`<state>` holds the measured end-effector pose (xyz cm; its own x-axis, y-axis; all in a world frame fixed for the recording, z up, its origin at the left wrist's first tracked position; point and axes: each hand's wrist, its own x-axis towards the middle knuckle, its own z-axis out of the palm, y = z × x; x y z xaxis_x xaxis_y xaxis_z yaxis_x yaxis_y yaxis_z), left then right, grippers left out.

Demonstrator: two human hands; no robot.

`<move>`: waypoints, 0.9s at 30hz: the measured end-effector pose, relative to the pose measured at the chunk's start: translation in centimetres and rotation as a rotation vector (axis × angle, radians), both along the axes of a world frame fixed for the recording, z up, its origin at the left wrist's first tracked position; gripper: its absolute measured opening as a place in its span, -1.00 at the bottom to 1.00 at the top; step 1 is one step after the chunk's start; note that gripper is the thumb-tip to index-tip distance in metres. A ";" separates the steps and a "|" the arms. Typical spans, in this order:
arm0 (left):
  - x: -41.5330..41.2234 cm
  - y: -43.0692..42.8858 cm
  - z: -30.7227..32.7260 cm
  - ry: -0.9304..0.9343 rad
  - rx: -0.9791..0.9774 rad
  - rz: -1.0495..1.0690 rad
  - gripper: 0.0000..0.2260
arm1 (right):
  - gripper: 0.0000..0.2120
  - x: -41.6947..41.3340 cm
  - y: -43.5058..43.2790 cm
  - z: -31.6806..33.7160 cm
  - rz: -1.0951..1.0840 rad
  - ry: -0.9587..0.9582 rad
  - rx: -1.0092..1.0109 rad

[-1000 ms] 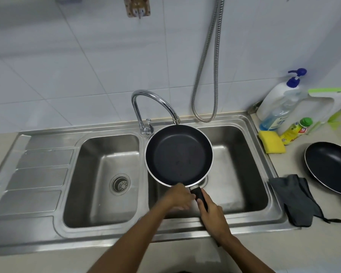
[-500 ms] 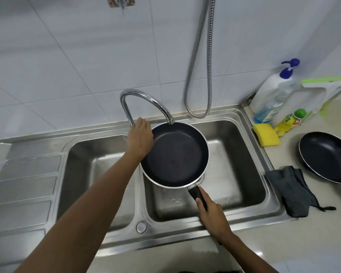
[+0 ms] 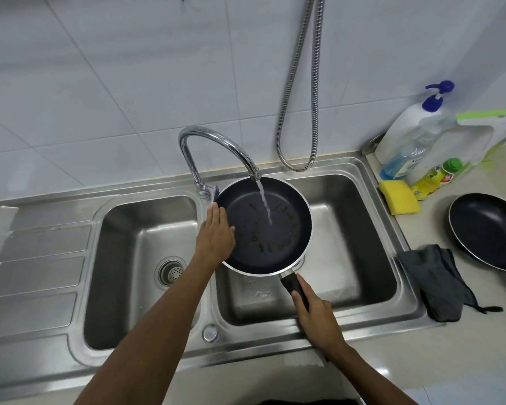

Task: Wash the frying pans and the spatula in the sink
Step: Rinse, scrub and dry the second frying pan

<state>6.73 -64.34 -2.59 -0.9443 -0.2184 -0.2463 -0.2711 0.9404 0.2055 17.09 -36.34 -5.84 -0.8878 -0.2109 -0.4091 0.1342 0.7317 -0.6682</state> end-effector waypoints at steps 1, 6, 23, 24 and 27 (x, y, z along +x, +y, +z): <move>0.1 -0.1 -0.1 0.005 -0.005 -0.002 -0.43 | -0.51 0.0 0.0 0.1 0.000 -0.003 -0.001; 0.1 0.1 -0.2 0.000 -0.013 0.006 -0.43 | -0.51 -0.1 -0.1 0.3 -0.003 -0.001 -0.004; 0.3 0.3 -1.0 0.037 -0.048 0.014 -0.45 | -0.52 -0.1 -0.1 0.9 -0.012 0.014 0.000; 0.3 0.3 -1.1 0.039 -0.049 0.013 -0.45 | -0.52 -0.1 -0.1 0.8 -0.013 0.016 0.006; 0.3 0.3 -1.1 0.044 -0.047 0.014 -0.46 | -0.52 -0.1 -0.1 0.7 -0.007 0.017 0.016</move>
